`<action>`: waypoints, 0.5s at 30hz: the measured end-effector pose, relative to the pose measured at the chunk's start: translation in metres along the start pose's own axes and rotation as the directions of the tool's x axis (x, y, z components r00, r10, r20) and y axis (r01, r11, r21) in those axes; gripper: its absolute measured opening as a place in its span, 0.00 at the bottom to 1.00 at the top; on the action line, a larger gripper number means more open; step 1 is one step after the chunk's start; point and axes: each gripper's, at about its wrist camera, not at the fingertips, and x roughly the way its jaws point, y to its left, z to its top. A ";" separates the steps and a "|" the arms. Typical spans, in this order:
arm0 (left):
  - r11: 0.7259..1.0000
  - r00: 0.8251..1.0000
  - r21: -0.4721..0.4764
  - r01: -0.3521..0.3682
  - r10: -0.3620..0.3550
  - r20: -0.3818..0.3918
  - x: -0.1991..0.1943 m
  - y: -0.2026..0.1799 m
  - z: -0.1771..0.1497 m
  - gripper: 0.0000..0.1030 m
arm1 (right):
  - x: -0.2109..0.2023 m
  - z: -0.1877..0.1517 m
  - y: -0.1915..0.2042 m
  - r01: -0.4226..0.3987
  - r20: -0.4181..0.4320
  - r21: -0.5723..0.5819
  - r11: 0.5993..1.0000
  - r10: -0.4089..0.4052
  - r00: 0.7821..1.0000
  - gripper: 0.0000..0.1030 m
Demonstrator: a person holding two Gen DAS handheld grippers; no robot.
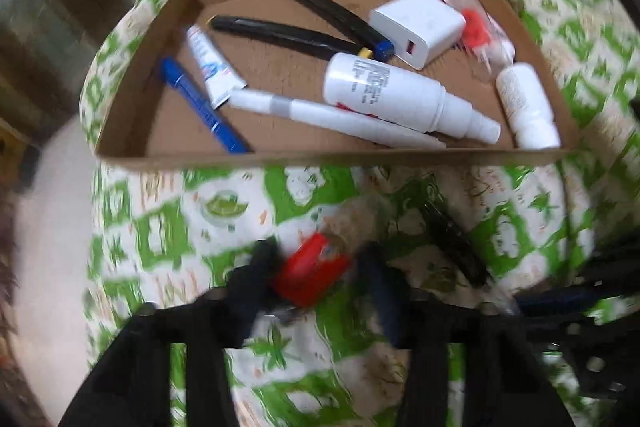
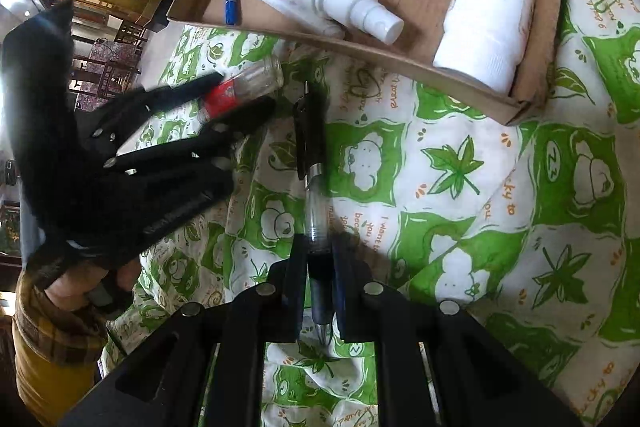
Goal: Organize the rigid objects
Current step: 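Grasp the clear black pen with the right gripper while the left gripper grasps the red lighter, then carry the red lighter and clear pen into the tray with both grippers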
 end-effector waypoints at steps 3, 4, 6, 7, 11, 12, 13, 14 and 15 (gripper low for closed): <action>0.992 0.996 -0.101 0.082 -0.083 -0.010 -0.008 0.011 -0.017 0.24 | 0.004 0.005 0.004 0.005 -0.002 -0.006 1.000 -0.005 1.000 0.11; 0.987 0.995 -0.129 0.094 -0.097 -0.012 -0.010 0.014 -0.025 0.24 | 0.006 0.006 0.005 0.006 -0.001 -0.007 1.000 -0.006 1.000 0.11; 0.977 0.993 -0.179 0.113 -0.118 -0.015 -0.014 0.019 -0.038 0.24 | 0.007 0.007 0.007 0.010 -0.001 -0.010 1.000 -0.010 1.000 0.11; 0.972 0.992 -0.203 0.121 -0.127 -0.014 -0.015 0.021 -0.043 0.24 | 0.004 0.004 0.006 0.013 0.001 -0.012 1.000 -0.013 1.000 0.11; 0.963 0.991 -0.234 0.133 -0.137 -0.001 -0.019 0.027 -0.052 0.24 | 0.004 0.001 0.011 0.030 0.007 -0.026 0.999 -0.030 1.000 0.11; 0.965 0.992 -0.232 0.124 -0.128 -0.004 -0.018 0.027 -0.052 0.24 | 0.005 0.000 0.013 0.033 0.009 -0.029 0.999 -0.032 0.999 0.11; 0.966 0.993 -0.229 0.117 -0.121 -0.006 -0.018 0.029 -0.050 0.24 | 0.007 -0.003 0.016 0.034 0.012 -0.030 0.999 -0.034 0.999 0.11; 0.968 0.993 -0.225 0.109 -0.114 -0.010 -0.016 0.024 -0.049 0.25 | 0.008 -0.003 0.016 0.034 0.014 -0.030 0.999 -0.034 0.999 0.11; 0.969 0.994 -0.224 0.100 -0.106 -0.013 -0.015 0.024 -0.046 0.26 | 0.009 -0.003 0.017 0.034 0.017 -0.029 0.999 -0.034 0.999 0.11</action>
